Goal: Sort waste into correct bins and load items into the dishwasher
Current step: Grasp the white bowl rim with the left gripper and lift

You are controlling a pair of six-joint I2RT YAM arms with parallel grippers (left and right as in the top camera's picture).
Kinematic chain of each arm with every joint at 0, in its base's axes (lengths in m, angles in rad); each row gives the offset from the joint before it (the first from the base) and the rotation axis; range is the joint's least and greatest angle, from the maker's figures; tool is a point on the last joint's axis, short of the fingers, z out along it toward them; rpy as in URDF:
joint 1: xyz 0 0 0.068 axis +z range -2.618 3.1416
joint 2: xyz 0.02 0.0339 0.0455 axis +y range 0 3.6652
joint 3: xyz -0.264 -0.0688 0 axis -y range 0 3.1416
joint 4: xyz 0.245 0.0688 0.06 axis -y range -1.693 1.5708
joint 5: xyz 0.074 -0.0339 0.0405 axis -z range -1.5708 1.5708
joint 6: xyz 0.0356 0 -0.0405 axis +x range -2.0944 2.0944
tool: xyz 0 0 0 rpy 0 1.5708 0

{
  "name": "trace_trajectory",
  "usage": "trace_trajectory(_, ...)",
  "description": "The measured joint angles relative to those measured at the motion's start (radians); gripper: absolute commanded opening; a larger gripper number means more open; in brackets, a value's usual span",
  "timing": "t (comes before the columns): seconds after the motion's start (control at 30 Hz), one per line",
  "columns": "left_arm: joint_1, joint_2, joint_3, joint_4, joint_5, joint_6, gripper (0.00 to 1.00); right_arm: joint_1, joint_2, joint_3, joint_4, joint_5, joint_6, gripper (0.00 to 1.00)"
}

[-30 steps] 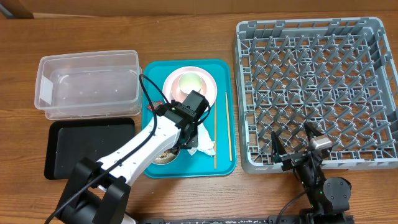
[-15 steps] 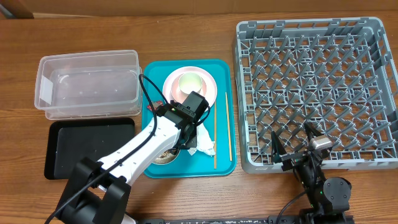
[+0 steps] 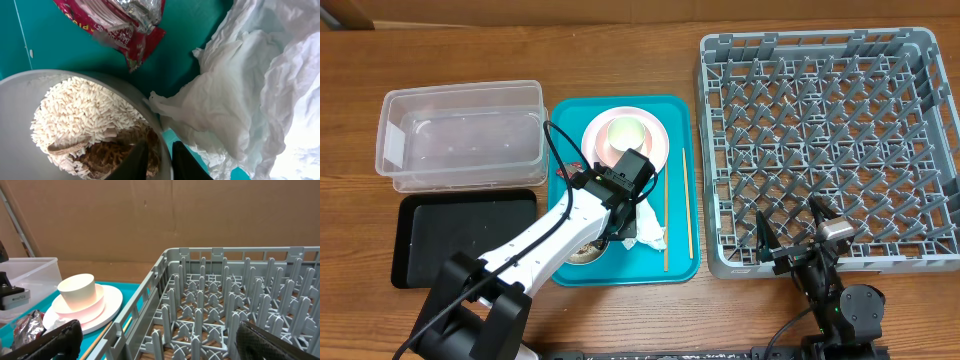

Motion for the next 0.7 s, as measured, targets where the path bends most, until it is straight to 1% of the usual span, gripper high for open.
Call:
trace_trajectory(0.33, 0.000, 0.000, -0.027, 0.034, 0.000, 0.000, 0.15, 0.000, 0.000, 0.000, 0.000, 0.000, 0.000, 1.00)
trace_trajectory(0.43, 0.000, 0.000, -0.028, 0.035, 0.000, 0.000, 0.10, 0.000, 0.000, 0.000, 0.000, 0.000, 0.000, 1.00)
trace_trajectory(0.6, 0.000, 0.000, -0.029, 0.035, 0.000, 0.000, 0.11, 0.000, 0.000, 0.000, 0.000, 0.000, 0.000, 1.00)
trace_trajectory(0.7, 0.000, 0.000, -0.029, 0.034, 0.000, 0.000, 0.05, 0.000, 0.000, 0.000, 0.000, 0.000, 0.000, 1.00)
